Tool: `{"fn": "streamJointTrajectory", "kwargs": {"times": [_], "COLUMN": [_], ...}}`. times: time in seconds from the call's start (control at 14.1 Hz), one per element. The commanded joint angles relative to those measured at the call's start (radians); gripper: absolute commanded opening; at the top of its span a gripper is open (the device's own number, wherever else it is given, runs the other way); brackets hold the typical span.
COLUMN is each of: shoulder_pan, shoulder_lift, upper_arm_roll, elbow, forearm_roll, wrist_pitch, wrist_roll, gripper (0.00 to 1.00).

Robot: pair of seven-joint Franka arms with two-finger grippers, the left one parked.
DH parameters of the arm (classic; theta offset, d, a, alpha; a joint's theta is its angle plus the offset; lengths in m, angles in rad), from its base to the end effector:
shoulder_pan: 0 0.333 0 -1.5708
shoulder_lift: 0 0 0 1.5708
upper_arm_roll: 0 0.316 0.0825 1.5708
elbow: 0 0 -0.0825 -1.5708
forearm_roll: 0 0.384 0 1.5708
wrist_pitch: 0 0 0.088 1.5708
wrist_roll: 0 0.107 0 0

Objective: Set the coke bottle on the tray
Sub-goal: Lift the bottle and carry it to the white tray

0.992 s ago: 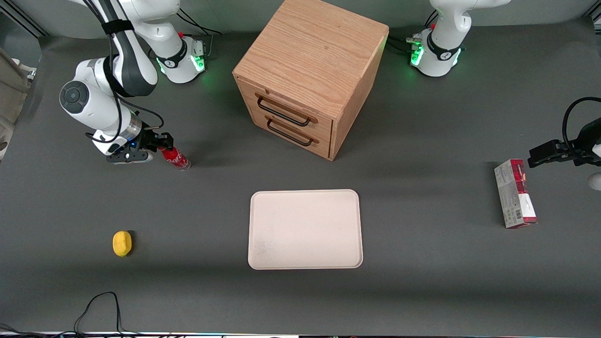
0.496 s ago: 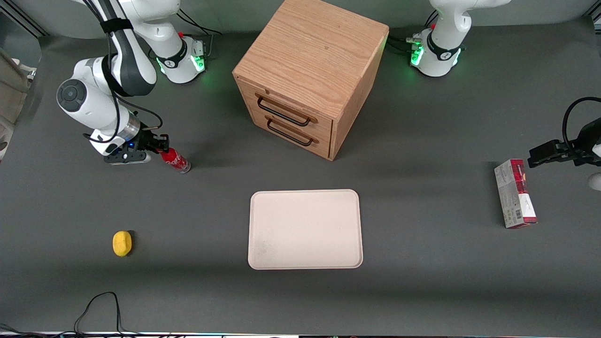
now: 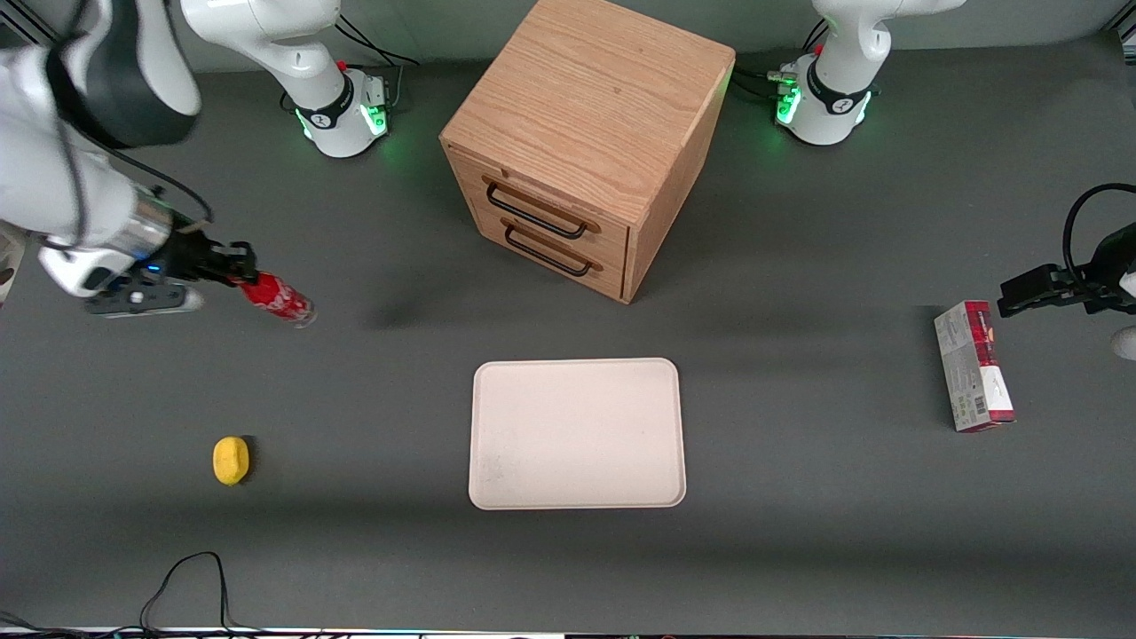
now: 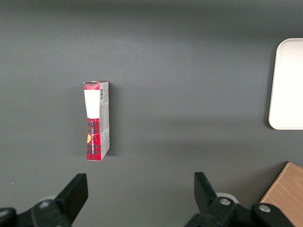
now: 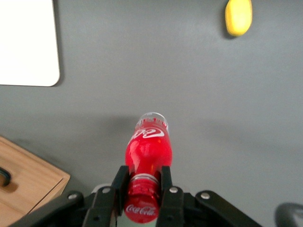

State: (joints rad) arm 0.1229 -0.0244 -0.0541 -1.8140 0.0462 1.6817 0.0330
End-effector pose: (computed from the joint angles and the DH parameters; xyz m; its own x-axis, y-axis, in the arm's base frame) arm 0.5419 0.0416 0.5323 0.9935 0.0305 -0.1093 0.0259 -0.9987 -0.0428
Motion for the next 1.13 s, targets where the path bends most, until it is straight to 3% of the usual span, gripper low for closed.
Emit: {"fn": "streamJointTrajectory", "kwargs": {"times": [0.0,0.21,0.64,1.06], "shoulder_pan": [-0.003,0.0,0.032,0.18], "shoulder_lift": [0.196,0.331,0.591,0.777], "upper_arm_roll": [-0.006,-0.004,0.058,0.094], "elbow": [0.377,0.589,0.859,0.932], "forearm_roll": [-0.022,-0.02,-0.012,-0.02], "wrist_pitch": [-0.231,-0.339,-0.329,0.031], "wrist_roll": [0.01,0.021,0.281,0.706], "gripper": [0.0,0.0,0.0,0.0]}}
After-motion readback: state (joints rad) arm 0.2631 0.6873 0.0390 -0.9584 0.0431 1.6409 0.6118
